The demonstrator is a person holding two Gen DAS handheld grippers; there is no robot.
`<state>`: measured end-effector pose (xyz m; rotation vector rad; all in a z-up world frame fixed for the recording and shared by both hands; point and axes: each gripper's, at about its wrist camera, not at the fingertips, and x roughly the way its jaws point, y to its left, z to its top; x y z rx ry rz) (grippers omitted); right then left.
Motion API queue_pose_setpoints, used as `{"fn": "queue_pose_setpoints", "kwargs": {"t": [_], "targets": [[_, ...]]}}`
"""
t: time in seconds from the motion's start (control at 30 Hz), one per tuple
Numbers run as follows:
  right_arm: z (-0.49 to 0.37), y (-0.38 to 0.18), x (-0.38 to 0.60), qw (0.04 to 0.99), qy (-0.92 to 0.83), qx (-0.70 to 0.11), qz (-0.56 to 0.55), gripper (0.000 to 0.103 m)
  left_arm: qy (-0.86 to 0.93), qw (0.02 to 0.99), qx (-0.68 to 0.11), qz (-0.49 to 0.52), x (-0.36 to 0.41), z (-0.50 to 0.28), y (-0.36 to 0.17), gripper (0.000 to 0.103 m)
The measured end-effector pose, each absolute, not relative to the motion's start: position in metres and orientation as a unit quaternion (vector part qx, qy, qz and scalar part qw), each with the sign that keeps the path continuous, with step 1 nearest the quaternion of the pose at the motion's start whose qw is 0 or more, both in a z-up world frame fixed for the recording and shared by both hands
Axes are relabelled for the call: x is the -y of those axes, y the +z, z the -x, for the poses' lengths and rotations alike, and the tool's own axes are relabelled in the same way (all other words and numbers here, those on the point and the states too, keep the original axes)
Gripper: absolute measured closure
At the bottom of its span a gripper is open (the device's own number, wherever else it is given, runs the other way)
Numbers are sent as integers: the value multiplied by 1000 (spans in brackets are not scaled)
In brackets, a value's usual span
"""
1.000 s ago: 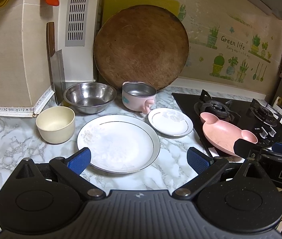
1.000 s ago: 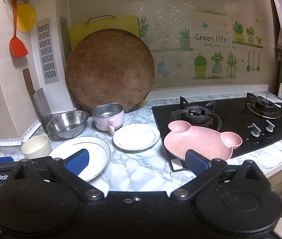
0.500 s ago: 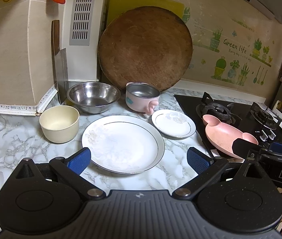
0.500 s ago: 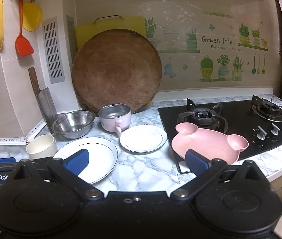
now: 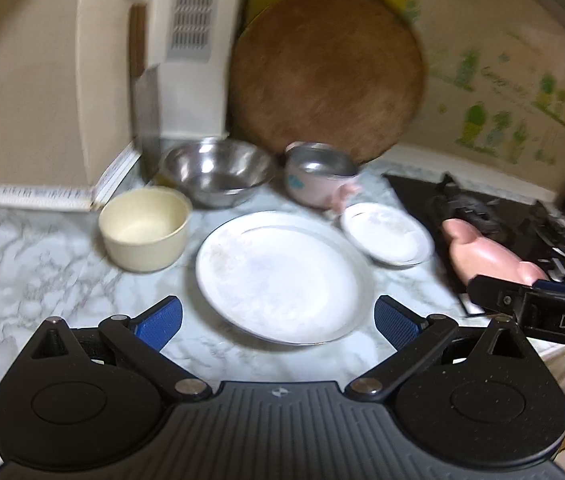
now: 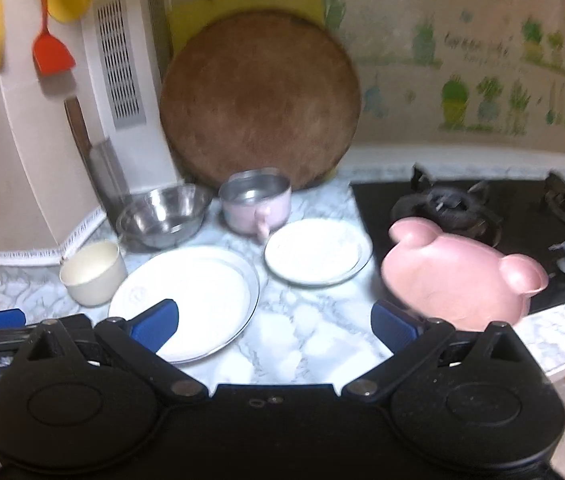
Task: Organize plates and bowls
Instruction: 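Lower both grippers onto the large white plate rim and close them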
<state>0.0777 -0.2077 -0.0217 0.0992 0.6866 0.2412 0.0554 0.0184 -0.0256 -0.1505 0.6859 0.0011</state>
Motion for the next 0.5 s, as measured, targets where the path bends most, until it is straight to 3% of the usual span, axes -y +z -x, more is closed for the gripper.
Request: {"fn": "queue_pose_setpoints", "kwargs": {"t": [0.3, 0.47, 0.5], "targets": [[-172, -80, 184, 899, 152, -409, -37, 15, 54, 910, -402, 89, -49, -129, -70, 1], [-216, -109, 176, 867, 153, -470, -64, 27, 75, 882, -445, 135, -70, -161, -96, 15], [-222, -112, 175, 862, 153, -478, -66, 31, 78, 878, -450, 142, -73, -165, -100, 23]]}}
